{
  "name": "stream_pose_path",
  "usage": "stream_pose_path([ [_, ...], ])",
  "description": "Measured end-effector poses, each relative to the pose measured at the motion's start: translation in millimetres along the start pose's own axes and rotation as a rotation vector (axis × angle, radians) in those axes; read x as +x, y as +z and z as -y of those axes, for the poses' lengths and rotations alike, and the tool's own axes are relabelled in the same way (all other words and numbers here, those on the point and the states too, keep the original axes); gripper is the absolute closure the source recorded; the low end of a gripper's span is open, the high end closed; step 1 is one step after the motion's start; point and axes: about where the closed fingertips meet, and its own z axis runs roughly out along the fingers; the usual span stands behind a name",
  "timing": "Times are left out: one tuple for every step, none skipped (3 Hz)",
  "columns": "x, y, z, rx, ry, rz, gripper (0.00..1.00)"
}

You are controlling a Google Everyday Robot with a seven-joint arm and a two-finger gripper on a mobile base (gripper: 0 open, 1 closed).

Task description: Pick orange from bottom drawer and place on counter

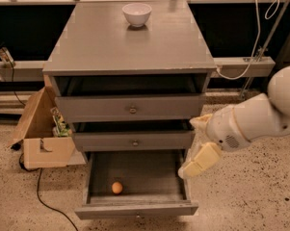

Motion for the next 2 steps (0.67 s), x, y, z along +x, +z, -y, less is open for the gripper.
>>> stream_pose_path([
  [45.7,61.8,14.5,0.007,-0.036,-0.021,0.0],
  [89.5,137.7,28.3,0.041,-0.111,-0.04,0.0],
])
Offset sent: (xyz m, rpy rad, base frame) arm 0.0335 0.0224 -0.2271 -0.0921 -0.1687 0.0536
